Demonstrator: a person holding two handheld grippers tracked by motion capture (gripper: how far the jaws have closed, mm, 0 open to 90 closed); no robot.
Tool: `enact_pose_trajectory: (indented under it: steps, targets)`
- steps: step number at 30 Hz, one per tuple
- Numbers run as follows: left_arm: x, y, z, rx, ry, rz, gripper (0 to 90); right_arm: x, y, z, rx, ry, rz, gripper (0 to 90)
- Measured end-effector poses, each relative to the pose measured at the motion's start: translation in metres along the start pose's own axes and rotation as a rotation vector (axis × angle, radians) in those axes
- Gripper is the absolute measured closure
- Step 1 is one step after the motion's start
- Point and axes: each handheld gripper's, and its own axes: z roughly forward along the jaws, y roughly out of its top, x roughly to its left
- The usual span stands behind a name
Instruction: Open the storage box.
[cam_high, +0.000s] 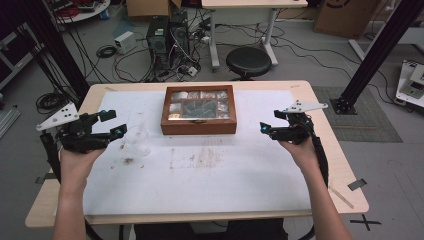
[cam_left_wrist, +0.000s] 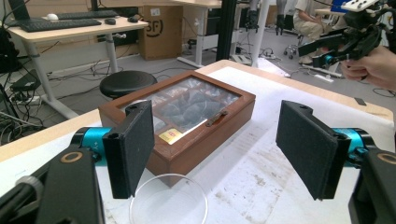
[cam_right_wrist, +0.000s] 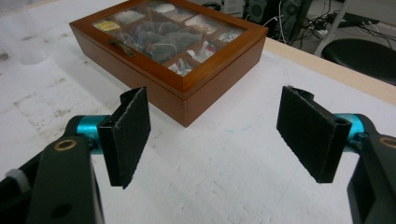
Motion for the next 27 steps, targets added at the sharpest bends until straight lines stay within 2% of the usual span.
enact_pose_trajectory:
  steps: [4, 5, 7, 10, 14, 19, 24, 27]
  targets:
    - [0.001, 0.000, -0.001, 0.000, -0.001, 0.000, 27.8, 0.001, 0.002, 0.012, 0.002, 0.020, 0.002, 26.6]
    - [0.002, 0.000, -0.001, 0.001, 0.001, -0.002, 27.9, 0.002, 0.003, 0.019, -0.001, 0.037, 0.011, 26.6]
    - [0.002, 0.000, -0.001, 0.004, 0.004, 0.000, 27.9, 0.002, 0.003, 0.022, 0.000, 0.039, 0.014, 26.6]
    - [0.003, 0.000, -0.002, -0.001, 0.003, -0.001, 27.8, 0.007, 0.004, 0.041, 0.026, 0.055, 0.010, 26.6]
    - [0.002, 0.000, -0.001, 0.001, -0.003, -0.001, 27.8, 0.009, 0.004, 0.051, 0.037, 0.065, 0.009, 26.6]
    - [0.002, 0.000, 0.000, 0.002, -0.007, -0.001, 27.9, 0.014, 0.004, 0.073, 0.073, 0.063, -0.011, 27.0]
    - [0.003, -0.001, -0.001, 0.004, -0.001, -0.008, 27.8, 0.015, 0.001, 0.089, 0.096, 0.055, -0.008, 28.6]
    - [0.004, -0.001, -0.002, 0.002, 0.003, -0.011, 27.8, 0.014, -0.002, 0.098, 0.111, 0.050, 0.003, 32.4]
